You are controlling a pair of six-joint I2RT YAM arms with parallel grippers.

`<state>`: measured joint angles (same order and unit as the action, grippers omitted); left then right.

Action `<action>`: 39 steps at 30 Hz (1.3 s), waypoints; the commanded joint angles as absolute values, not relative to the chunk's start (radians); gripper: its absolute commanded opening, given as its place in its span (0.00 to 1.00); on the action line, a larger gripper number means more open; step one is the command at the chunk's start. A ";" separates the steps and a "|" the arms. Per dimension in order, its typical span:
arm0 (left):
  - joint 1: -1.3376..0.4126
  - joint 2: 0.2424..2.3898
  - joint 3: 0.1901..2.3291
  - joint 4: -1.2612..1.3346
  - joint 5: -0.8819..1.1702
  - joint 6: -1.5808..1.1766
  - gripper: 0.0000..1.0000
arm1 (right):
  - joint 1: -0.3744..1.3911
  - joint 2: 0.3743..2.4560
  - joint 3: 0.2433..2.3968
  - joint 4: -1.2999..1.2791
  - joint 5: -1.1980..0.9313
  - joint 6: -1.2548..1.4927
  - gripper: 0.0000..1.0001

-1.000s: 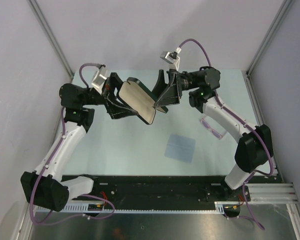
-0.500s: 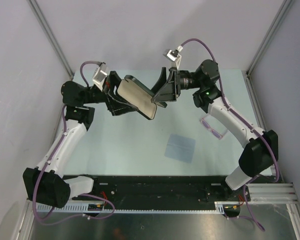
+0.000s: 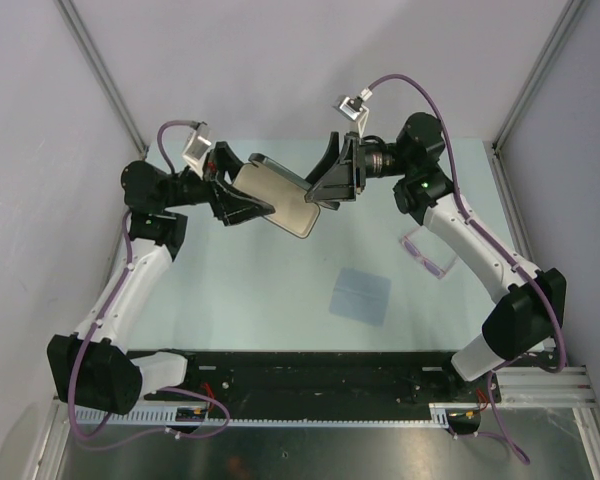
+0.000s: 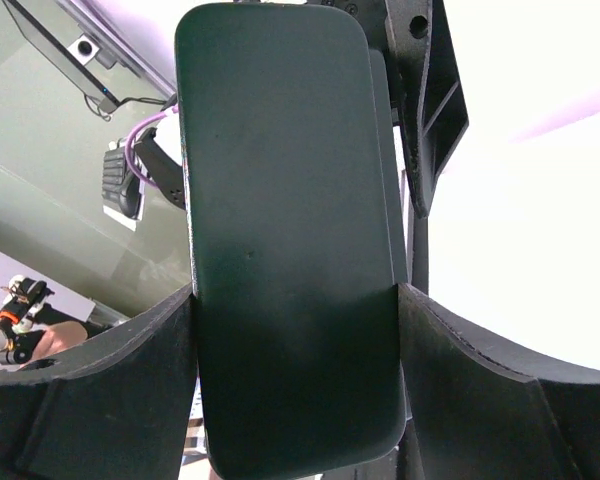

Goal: Organize the sunglasses
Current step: Open the sunglasses case at the center of the board, then place the sunglasses case at the center of the board.

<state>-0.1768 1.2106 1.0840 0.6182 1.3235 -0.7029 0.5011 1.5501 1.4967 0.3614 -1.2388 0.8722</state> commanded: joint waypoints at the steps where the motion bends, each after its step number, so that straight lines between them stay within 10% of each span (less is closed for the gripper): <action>1: -0.173 1.189 1.083 0.629 1.324 -0.692 0.70 | 0.506 1.494 1.563 0.355 -1.249 0.873 0.04; 9: -0.140 1.193 1.085 0.627 1.217 -0.699 1.00 | 0.503 1.489 1.582 0.221 -1.220 0.773 0.00; 39: 0.037 1.169 0.988 0.595 0.979 -0.778 1.00 | 0.448 1.667 1.549 -0.087 -1.039 0.575 0.00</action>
<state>-0.0105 1.2079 1.0122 0.5869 1.0054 -0.7692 0.4561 1.6466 1.5322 -0.0704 -1.0744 0.6224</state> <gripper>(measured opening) 0.996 0.752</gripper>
